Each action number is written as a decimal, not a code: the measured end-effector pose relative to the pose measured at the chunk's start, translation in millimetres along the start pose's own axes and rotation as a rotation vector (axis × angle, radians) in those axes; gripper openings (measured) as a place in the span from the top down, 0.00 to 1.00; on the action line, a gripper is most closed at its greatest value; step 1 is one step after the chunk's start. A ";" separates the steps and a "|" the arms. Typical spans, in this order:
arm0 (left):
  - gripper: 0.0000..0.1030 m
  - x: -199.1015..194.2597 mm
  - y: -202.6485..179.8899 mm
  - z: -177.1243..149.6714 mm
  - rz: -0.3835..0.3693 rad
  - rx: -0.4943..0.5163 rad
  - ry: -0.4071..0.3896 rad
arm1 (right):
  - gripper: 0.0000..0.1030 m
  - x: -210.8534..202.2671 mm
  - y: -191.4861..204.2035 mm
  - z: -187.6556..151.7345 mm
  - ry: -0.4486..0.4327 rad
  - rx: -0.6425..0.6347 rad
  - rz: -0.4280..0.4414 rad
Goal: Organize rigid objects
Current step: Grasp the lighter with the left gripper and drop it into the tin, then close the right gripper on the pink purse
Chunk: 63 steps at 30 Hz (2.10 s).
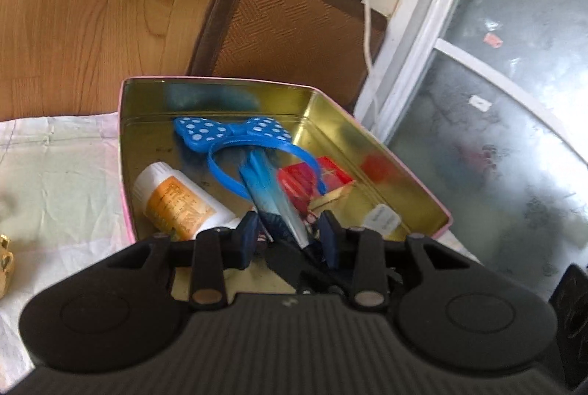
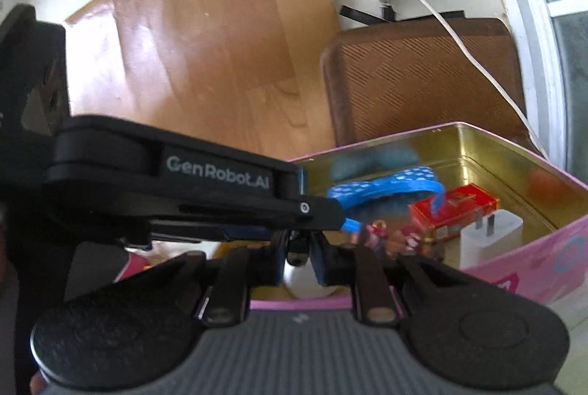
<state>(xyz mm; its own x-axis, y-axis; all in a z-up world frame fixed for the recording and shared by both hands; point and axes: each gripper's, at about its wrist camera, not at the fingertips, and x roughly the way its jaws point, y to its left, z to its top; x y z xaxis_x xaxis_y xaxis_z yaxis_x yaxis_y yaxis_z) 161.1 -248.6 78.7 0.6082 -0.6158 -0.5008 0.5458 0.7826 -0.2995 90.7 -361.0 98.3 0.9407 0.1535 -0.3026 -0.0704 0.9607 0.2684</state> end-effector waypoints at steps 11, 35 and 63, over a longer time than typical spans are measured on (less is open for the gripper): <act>0.54 -81.7 24.8 -9.2 0.341 0.140 -0.156 | 0.65 -14.9 -7.8 -7.6 -0.109 -0.002 -0.057; 0.42 -161.8 220.5 -93.4 0.671 -0.218 -0.070 | 0.44 52.5 184.0 -45.9 0.198 -0.372 0.140; 0.27 -167.5 224.3 -96.1 0.581 -0.274 -0.121 | 0.20 108.2 238.3 -61.2 0.224 -0.586 0.112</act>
<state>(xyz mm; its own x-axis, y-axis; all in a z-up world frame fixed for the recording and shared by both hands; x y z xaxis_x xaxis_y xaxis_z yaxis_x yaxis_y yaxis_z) 126.2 38.9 17.3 0.8292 -0.0788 -0.5534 -0.0483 0.9762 -0.2114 155.4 -101.3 73.5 0.8291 0.2442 -0.5029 -0.3943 0.8931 -0.2164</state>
